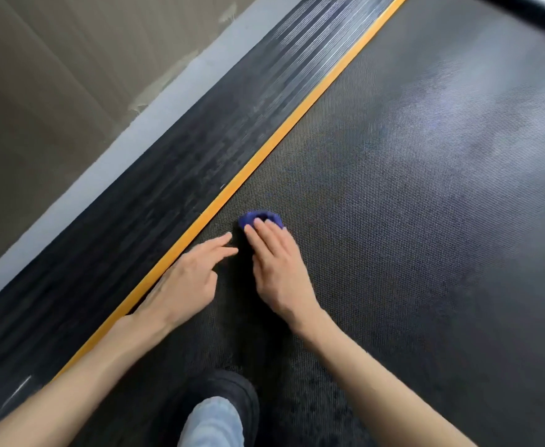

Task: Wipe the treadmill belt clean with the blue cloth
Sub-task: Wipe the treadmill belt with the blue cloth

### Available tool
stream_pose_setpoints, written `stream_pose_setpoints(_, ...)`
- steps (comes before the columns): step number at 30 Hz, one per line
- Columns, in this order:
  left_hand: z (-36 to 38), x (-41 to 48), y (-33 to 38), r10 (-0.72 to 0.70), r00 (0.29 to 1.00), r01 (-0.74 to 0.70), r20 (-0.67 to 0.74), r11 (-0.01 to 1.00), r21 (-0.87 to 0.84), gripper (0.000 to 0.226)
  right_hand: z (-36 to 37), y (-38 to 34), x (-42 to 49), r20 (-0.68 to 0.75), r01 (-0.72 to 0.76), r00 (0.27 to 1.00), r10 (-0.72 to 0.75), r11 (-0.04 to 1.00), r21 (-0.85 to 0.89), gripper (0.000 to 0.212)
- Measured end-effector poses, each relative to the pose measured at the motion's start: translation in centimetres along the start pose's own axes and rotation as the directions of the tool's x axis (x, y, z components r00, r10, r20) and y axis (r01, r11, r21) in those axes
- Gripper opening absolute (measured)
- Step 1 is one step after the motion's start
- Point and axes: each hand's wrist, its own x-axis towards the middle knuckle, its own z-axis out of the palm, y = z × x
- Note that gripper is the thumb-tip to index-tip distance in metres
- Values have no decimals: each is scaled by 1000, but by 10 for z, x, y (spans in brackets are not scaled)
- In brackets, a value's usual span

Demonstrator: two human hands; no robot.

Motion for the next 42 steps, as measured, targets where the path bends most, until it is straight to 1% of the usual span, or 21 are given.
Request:
stream_pose_setpoints(3,2,7,3,10,1000,-10,15,1000,12,45,-6,-3,-57,200,237,954,-225,971,-37,56)
stream_pose_setpoints(5,7,11,7,10,1000,-10,21,1000,2,50,-25,32,-68,210,273,946,-247,957,-102,56)
stream_pose_setpoints(6,10,13,10,10,1000,-9,25,1000,-9,51,-37,57,-69,149,191,974,-170,971,-141,56)
stream_pose_setpoints(8,16,15,19,33,998,-33,54,999,-14,52,-68,116,-69,-49,-145,989,139,975,-167,55)
stream_pose_setpoints(10,20,16,26,76,992,-77,97,997,1,53,-103,172,-78,-216,-455,880,423,881,-127,56)
stream_pose_setpoints(12,19,16,27,109,987,-112,118,994,18,54,-127,202,-92,-348,-667,704,619,744,-27,50)
stream_pose_setpoints(14,16,16,27,103,989,-107,102,994,27,55,-121,190,-89,-434,-765,560,706,641,55,47)
stream_pose_setpoints(15,16,16,28,95,991,-99,96,995,28,55,-111,171,-84,-457,-768,547,701,638,60,46)
stream_pose_setpoints(16,17,16,30,89,992,-92,91,995,26,55,-95,146,-79,-452,-735,588,671,676,46,46)
stream_pose_setpoints(17,18,17,32,88,992,-90,86,996,22,55,-76,116,-74,-407,-663,677,613,749,25,47)
stream_pose_setpoints(20,31,22,41,104,991,-106,87,994,12,59,-24,21,-77,-151,-333,935,321,941,-58,53)
stream_pose_setpoints(23,43,30,50,144,982,-145,122,989,5,63,-15,1,-105,66,-62,995,70,991,-118,56)
stream_pose_setpoints(25,47,33,55,164,979,-167,123,986,16,61,-38,29,-124,39,-114,992,122,978,-174,57)
stream_pose_setpoints(27,51,34,61,155,980,-159,121,987,24,58,-67,69,-153,-85,-350,937,340,911,-220,58)
stream_pose_setpoints(30,58,35,72,163,980,-167,112,985,29,57,-113,130,-205,-297,-690,716,631,705,-166,61)
stream_pose_setpoints(33,64,38,79,190,974,-196,122,980,42,58,-124,151,-218,-407,-846,486,773,534,4,59)
stream_pose_setpoints(35,68,41,82,200,972,-207,122,977,50,60,-110,137,-195,-444,-867,414,795,493,74,58)
stream_pose_setpoints(36,70,43,84,199,973,-206,113,977,52,60,-100,122,-179,-427,-837,462,777,542,81,58)
stream_pose_setpoints(39,77,48,98,182,980,-186,84,982,32,57,-58,56,-134,-258,-574,786,562,818,36,56)
stream_pose_setpoints(40,79,50,104,181,981,-182,77,983,16,56,-48,35,-124,-187,-471,866,465,882,12,57)
stream_pose_setpoints(42,83,52,113,209,973,-209,96,978,-3,62,-39,18,-117,-59,-287,957,285,957,-45,59)
